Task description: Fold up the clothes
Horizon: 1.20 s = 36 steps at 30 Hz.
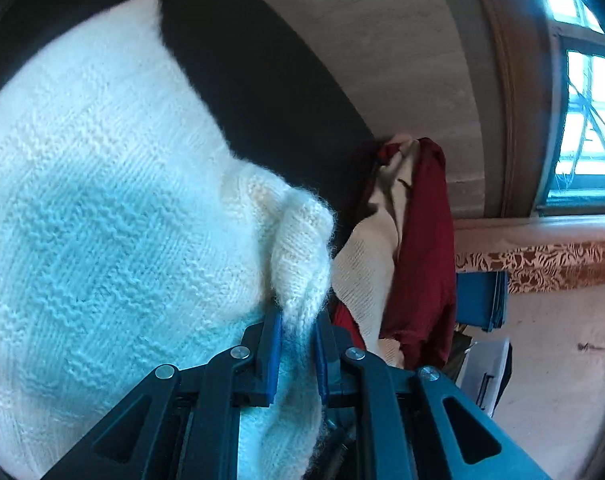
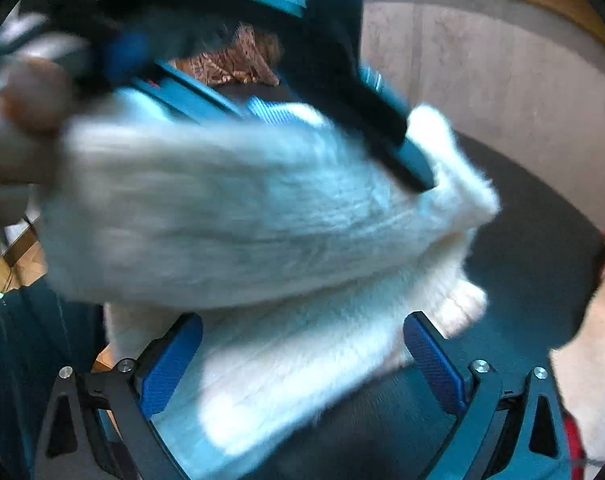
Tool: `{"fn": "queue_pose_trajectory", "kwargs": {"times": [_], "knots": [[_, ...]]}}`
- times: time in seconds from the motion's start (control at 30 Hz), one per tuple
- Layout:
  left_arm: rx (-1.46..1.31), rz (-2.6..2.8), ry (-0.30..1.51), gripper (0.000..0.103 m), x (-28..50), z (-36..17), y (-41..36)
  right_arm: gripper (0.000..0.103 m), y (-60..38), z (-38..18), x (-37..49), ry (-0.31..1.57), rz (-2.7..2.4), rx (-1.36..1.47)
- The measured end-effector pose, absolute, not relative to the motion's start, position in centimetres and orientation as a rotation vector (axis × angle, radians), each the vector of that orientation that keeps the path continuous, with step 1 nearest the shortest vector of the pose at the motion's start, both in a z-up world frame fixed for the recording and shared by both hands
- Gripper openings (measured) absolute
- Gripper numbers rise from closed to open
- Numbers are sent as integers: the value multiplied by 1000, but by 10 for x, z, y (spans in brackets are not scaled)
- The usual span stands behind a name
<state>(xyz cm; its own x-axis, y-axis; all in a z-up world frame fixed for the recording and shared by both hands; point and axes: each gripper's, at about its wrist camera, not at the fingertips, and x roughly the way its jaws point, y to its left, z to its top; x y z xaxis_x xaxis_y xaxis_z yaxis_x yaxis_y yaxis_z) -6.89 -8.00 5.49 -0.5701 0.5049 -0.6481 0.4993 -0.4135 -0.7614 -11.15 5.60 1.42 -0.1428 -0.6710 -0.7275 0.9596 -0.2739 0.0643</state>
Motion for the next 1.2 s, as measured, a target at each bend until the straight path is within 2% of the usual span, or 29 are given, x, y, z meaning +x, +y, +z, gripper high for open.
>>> {"fn": "queue_pose_trajectory", "kwargs": {"times": [0.13, 0.4, 0.6, 0.73, 0.8, 0.93, 1.2], "knots": [[-1461, 2175, -1734, 17, -65, 55, -82, 102, 89, 27, -101, 455, -1751, 811], [-1343, 2210, -1594, 19, -58, 108, -96, 102, 117, 17, -89, 338, -1806, 895], [-1256, 2228, -1489, 19, -52, 148, -107, 102, 122, 23, -69, 374, -1802, 973], [-1224, 2324, -1395, 19, -35, 136, -123, 102, 147, 44, -59, 359, -1815, 976], [-1207, 2372, -1345, 19, -26, 129, -131, 102, 157, 74, -44, 305, -1791, 918], [-1172, 2465, -1244, 19, -8, 115, -148, 102, 134, 112, -29, 270, -1635, 846], [-1101, 2555, -1065, 19, 13, 87, -168, 102, 53, 78, -48, 164, -1347, 1058]]}}
